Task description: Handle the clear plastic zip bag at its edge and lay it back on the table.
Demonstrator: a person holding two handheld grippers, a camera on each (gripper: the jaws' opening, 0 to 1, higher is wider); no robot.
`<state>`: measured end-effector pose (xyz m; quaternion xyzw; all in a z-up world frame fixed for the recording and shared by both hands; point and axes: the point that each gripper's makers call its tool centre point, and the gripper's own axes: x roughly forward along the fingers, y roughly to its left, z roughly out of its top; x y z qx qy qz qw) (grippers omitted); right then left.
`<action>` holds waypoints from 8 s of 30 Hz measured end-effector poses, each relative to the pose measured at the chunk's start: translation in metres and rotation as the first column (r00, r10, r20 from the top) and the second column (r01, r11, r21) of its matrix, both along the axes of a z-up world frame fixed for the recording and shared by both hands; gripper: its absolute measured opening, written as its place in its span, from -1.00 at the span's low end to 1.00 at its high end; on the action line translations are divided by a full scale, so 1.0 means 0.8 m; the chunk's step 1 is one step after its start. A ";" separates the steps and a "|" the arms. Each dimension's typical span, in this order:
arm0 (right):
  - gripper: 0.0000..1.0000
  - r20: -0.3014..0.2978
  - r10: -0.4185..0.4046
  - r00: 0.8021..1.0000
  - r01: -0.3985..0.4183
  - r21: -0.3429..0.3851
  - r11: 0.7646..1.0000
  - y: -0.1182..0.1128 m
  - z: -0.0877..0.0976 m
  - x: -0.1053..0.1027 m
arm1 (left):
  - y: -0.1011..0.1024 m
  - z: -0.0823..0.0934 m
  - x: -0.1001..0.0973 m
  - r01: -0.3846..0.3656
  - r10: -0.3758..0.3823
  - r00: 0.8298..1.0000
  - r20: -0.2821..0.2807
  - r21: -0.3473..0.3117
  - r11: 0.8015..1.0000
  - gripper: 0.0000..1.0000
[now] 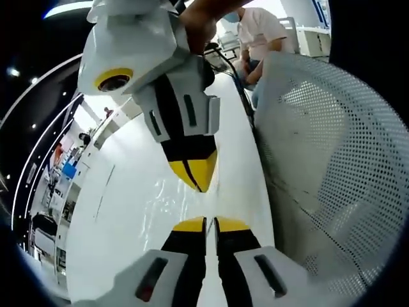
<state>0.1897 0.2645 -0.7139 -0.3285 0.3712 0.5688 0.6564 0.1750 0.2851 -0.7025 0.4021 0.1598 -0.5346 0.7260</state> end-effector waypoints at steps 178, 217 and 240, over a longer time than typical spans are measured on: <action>-1.00 0.440 -0.028 0.898 0.043 -0.026 0.999 -0.008 -0.011 0.142 | 0.098 0.011 0.071 -0.603 0.535 0.794 -0.288 -0.268 0.751 0.76; -1.00 0.326 0.025 0.945 -0.007 -0.059 0.998 -0.005 -0.049 0.126 | 0.125 0.006 0.069 -0.632 0.578 0.772 -0.265 -0.220 0.743 0.55; -0.71 0.209 -0.069 0.975 0.070 0.002 0.998 -0.008 -0.057 0.111 | 0.131 0.006 0.072 -0.637 0.585 0.768 -0.262 -0.217 0.739 0.61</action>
